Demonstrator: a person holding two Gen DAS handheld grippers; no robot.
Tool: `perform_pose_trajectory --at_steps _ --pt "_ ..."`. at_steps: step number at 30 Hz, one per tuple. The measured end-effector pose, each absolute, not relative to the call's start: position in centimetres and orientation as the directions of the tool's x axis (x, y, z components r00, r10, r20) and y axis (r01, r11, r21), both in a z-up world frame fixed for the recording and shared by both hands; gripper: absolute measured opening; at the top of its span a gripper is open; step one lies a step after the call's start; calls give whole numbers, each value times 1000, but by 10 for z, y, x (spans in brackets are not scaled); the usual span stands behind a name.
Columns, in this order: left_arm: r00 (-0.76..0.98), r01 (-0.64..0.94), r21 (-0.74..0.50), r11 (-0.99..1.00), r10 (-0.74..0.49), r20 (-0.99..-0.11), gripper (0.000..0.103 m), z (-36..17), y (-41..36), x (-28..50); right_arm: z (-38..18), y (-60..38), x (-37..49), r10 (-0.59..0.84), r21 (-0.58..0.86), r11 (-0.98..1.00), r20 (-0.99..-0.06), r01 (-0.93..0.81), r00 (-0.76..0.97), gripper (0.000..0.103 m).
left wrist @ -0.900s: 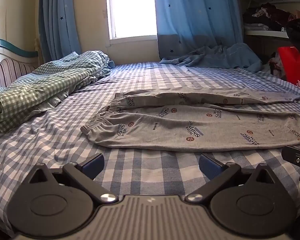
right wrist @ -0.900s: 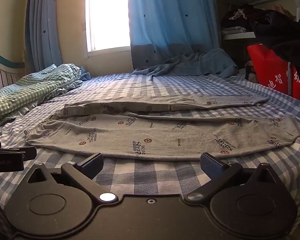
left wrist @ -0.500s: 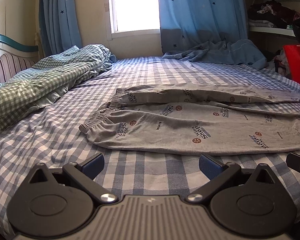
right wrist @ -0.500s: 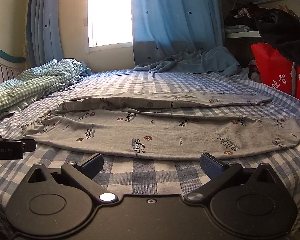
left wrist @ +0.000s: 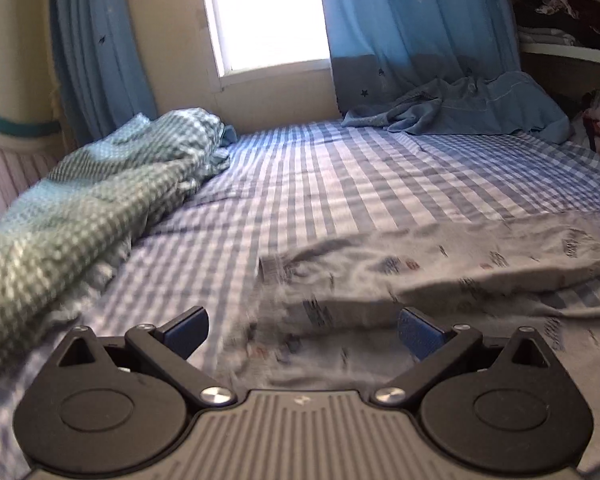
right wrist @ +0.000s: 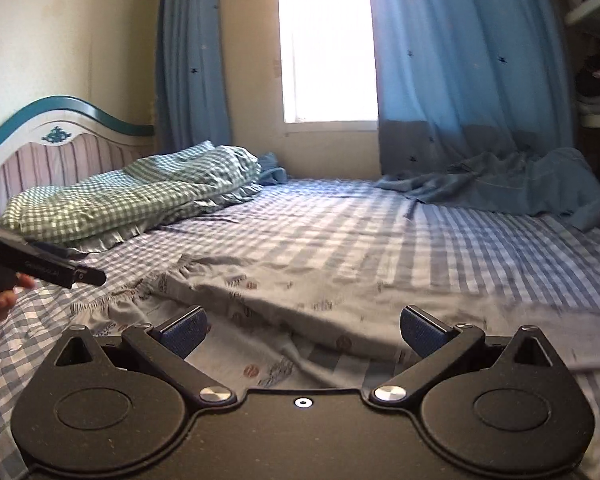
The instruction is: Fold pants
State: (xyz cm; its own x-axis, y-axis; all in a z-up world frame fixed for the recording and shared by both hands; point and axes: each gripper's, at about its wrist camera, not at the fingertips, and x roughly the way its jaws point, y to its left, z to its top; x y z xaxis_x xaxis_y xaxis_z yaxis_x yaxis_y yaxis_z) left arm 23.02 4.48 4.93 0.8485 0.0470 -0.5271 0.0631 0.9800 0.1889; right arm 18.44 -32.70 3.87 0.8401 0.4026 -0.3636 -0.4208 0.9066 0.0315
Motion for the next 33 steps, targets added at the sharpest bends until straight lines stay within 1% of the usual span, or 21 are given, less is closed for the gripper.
perform_pose_trajectory --at_steps 2,4,7,8,9,10,12,14,16,18,19,22,24,25,26,27,28,29,30,32,33 --pt "882 107 274 956 36 -469 103 55 43 278 47 -340 237 440 -35 862 -442 -505 782 103" --pt "878 164 324 932 12 -479 103 55 39 327 50 -352 285 440 -56 842 -505 -537 743 103" --pt "808 234 440 867 78 -584 103 24 28 400 41 -369 353 433 -30 836 -578 -549 691 102" --pt "776 264 468 843 102 -622 103 2 27 423 35 -376 372 444 -15 826 -598 -563 667 102" --pt "767 275 488 829 117 -631 103 -6 26 435 26 -379 390 449 0 818 -625 -575 639 102" --pt "748 309 488 816 108 -655 103 -27 27 448 18 -385 405 450 6 808 -651 -589 611 102" --pt "721 390 490 780 72 -689 103 -58 31 460 2 -393 429 416 -6 806 -706 -592 573 96" --pt "681 467 458 756 23 -732 103 -69 38 471 -10 -399 446 401 -9 797 -740 -604 540 87" --pt "648 520 411 749 -32 -761 102 -71 44 477 -21 -401 462 408 14 785 -763 -620 500 85" --pt "635 542 414 731 -35 -771 94 -68 47 485 -29 -402 473 402 16 780 -779 -625 482 83" --pt "631 541 427 725 -15 -776 84 -69 47 488 -34 -401 478 404 23 779 -783 -627 473 83" --pt "618 549 420 722 -13 -786 82 -60 49 494 -45 -396 486 425 58 763 -796 -644 431 83" --pt "599 560 396 727 -25 -801 76 -57 52 497 -53 -391 487 415 56 756 -811 -652 413 83" --pt "581 567 372 735 -36 -813 65 -55 53 498 -54 -388 486 413 46 756 -808 -653 420 82" --pt "565 575 348 741 -52 -823 44 -53 53 497 -53 -387 485 418 44 752 -804 -657 424 73" --pt "545 591 317 742 -77 -835 31 -51 50 493 -51 -385 484 432 58 748 -798 -661 419 63" --pt "538 600 316 735 -78 -840 7 -52 45 489 -49 -384 483 433 61 754 -794 -654 426 43" --pt "550 604 349 716 -58 -833 2 -54 38 482 -48 -383 480 428 54 756 -795 -653 430 30" --pt "601 599 443 668 -10 -799 1 -57 27 472 -47 -380 477 423 41 749 -798 -661 430 25" --pt "660 583 544 603 40 -751 0 -62 15 458 -45 -374 471 398 -3 742 -803 -671 444 10" --pt "670 565 556 610 54 -740 0 -62 12 456 -43 -370 467 381 -32 740 -803 -672 459 5"
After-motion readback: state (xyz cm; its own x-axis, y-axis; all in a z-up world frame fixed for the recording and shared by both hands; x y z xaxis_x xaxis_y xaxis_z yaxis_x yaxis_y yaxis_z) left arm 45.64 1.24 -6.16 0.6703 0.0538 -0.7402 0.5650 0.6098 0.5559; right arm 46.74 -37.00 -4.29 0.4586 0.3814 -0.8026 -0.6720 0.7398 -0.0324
